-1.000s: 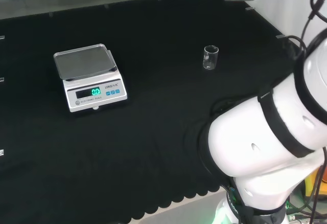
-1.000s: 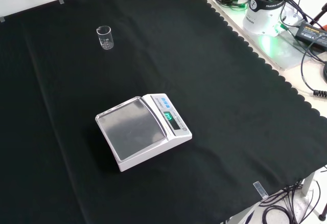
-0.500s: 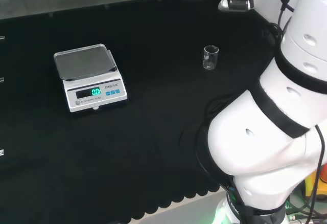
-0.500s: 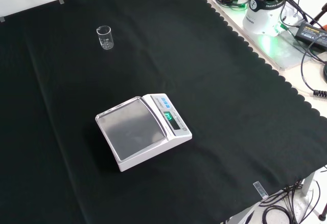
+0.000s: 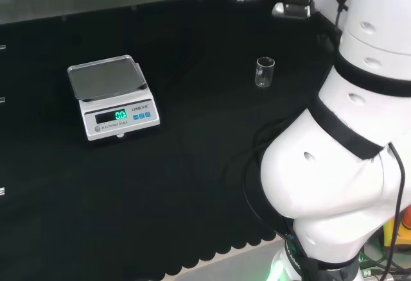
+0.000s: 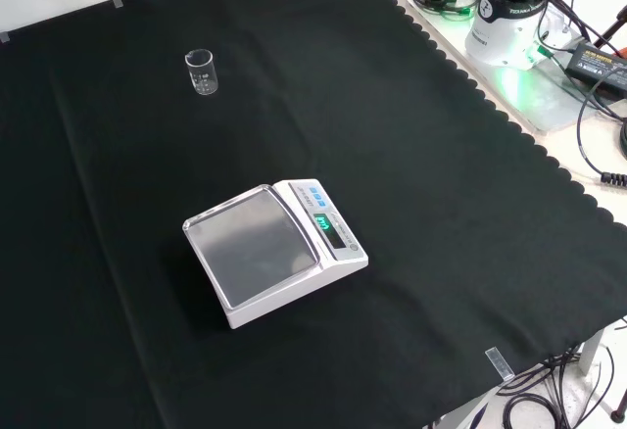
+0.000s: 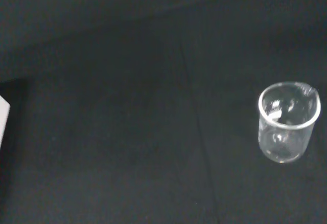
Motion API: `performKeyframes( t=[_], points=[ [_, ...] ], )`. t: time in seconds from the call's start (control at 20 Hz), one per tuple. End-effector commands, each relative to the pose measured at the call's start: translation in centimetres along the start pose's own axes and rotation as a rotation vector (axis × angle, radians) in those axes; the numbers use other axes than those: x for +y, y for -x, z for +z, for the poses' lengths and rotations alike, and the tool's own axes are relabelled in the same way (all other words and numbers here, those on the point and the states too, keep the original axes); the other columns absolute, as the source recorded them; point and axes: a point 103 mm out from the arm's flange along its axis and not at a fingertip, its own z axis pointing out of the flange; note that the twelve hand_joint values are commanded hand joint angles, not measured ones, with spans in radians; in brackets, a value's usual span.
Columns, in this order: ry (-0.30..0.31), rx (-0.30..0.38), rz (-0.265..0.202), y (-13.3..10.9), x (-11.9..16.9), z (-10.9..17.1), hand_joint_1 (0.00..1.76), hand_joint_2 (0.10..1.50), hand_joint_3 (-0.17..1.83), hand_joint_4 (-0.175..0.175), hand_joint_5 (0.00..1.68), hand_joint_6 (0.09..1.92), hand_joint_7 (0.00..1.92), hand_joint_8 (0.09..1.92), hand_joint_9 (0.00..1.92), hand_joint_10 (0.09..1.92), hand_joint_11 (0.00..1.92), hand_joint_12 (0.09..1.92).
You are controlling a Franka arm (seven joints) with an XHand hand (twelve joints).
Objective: Pick up the beaker.
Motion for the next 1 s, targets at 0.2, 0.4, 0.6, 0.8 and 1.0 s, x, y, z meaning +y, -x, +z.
performKeyframes(
  t=[0.2,0.4,0.6,0.8,1.0],
  points=[
    [-0.065,0.086,0.052,1.9,6.1,5.8,0.23,0.95,0.21,-0.037,0.00,0.09,0.00,0.30,0.00,0.40,0.00,1.37],
    [-0.080,0.104,0.083,2.7,6.7,6.9,0.23,0.96,0.21,-0.039,0.01,0.09,0.00,0.31,0.00,0.42,0.00,1.37],
    [-0.105,0.110,0.116,3.5,6.8,8.1,0.23,0.96,0.20,-0.040,0.01,0.09,0.00,0.32,0.00,0.43,0.00,1.37],
    [-0.131,0.130,0.144,4.4,6.5,9.3,0.23,0.96,0.20,-0.041,0.01,0.09,0.00,0.33,0.00,0.44,0.00,1.37],
    [-0.157,0.142,0.178,5.3,6.3,10.8,0.23,0.97,0.19,-0.041,0.01,0.09,0.00,0.34,0.00,0.45,0.00,1.37]
  ],
)
